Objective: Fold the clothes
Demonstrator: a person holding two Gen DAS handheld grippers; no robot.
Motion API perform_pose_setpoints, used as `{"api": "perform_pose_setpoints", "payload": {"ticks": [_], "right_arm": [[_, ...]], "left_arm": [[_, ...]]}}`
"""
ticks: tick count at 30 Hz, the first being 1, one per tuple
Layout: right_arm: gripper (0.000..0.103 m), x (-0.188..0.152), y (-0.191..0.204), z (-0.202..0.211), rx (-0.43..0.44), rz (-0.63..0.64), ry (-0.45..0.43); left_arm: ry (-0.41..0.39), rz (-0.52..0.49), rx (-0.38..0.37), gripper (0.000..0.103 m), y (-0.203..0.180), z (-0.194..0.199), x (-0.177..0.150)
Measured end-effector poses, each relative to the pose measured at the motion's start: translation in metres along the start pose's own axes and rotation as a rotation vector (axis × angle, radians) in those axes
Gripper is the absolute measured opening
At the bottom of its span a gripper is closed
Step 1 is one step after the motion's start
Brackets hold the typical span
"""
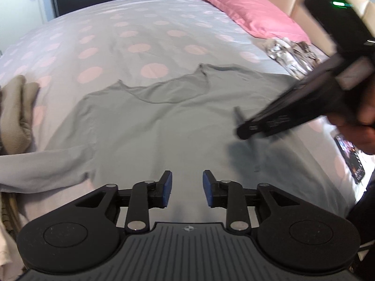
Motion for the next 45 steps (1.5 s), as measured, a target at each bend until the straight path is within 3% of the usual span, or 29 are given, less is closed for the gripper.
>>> {"api": "perform_pose_setpoints", "payload": {"ticks": [2,4,6,13,19,25,27,31,38,45], "right_arm": [[0.014,-0.001,-0.003,-0.006,0.002,-0.012,0.004],[0.026,-0.001,-0.010,-0.005,0.003,-0.030,-0.002],[0.031,-0.001,-0.019,0.002,0.000,-0.050,-0.016],[0.037,-0.005,-0.065,0.027,-0.049,-0.139,-0.056],[0.037,-0.023,-0.134,0.045,-0.116,-0.286,-0.069],[0.043,-0.041,-0.209,0.060,-0.202,-0.459,-0.113],[0.043,-0.049,-0.229,0.060,-0.209,-0.523,-0.107],[0.043,-0.060,-0.260,0.058,-0.228,-0.603,-0.105],[0.043,-0.071,-0.286,0.048,-0.269,-0.628,-0.083],[0.043,-0.066,-0.286,0.042,-0.271,-0.582,-0.100]], "left_arm": [[0.003,-0.004,-0.022,0.033,-0.006,-0.004,-0.004],[-0.002,-0.009,-0.038,0.039,-0.010,-0.008,-0.006],[-0.002,-0.018,-0.058,0.040,-0.014,-0.013,-0.006],[0.017,-0.012,-0.059,0.044,-0.021,-0.051,-0.004],[0.033,0.141,-0.067,0.043,-0.012,-0.094,0.008],[0.053,0.212,-0.058,0.027,-0.013,-0.124,0.016],[0.056,0.223,-0.067,0.004,-0.016,-0.128,0.021],[0.063,0.246,-0.084,0.001,-0.022,-0.137,0.030],[-0.102,0.243,-0.131,0.001,-0.025,-0.098,0.117],[-0.200,0.201,-0.096,0.001,-0.017,-0.060,0.191]]}}
Point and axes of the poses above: each gripper's, at about its wrist camera, not at the fingertips, and z roughly against the way its jaws point, y to its left, x to its top, the point moved 6 cm from there along -z, roughly the way its jaws point, and after that the axes turned 11 degrees about -y, right-handed, at the moved point
